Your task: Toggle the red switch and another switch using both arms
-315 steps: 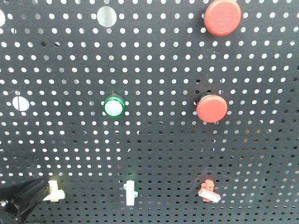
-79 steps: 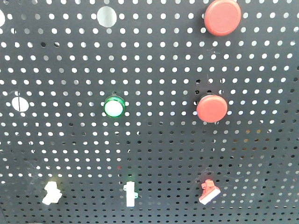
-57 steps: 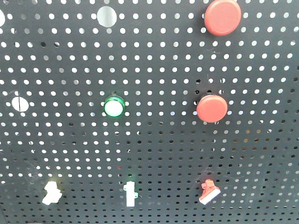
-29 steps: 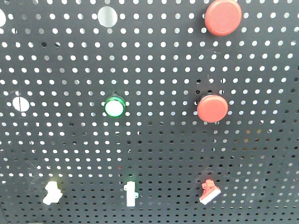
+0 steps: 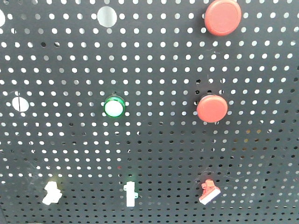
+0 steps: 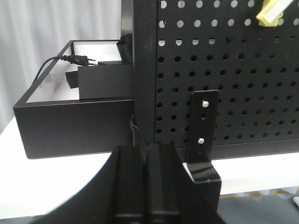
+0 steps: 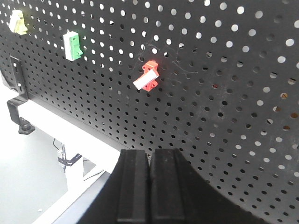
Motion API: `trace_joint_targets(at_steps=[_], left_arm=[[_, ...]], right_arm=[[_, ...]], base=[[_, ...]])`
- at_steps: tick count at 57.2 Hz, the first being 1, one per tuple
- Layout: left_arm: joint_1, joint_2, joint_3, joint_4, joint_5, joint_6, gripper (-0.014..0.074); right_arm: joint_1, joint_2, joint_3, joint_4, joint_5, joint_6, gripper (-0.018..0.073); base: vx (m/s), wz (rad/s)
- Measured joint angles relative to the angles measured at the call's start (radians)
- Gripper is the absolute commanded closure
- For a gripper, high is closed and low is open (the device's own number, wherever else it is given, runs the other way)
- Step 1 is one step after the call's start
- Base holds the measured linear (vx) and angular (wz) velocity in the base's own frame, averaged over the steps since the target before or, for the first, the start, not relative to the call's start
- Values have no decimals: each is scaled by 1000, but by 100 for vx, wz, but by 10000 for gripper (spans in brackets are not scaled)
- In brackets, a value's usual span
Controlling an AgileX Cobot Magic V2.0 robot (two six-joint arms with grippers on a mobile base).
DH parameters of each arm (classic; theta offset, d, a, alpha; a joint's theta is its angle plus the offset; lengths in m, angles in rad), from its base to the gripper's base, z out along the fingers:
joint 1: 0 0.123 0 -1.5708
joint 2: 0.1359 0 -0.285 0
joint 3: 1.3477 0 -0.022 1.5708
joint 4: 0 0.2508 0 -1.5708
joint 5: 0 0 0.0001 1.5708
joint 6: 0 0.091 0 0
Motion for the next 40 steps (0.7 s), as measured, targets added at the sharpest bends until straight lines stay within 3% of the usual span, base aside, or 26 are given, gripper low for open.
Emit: trace_joint_targets(at_steps=[31,36,40], left_arm=[[0,0,0,0,0,0,594],[0,0,0,0,0,0,594],[0,0,0,0,0,0,594]], right_arm=[[-1,0,9,-34,-9,5,561],[-41,-12,67,-56,-76,47,561],[-118,-30,155,-82,-189,102,561]], base=[[0,0],[0,0],[0,0]])
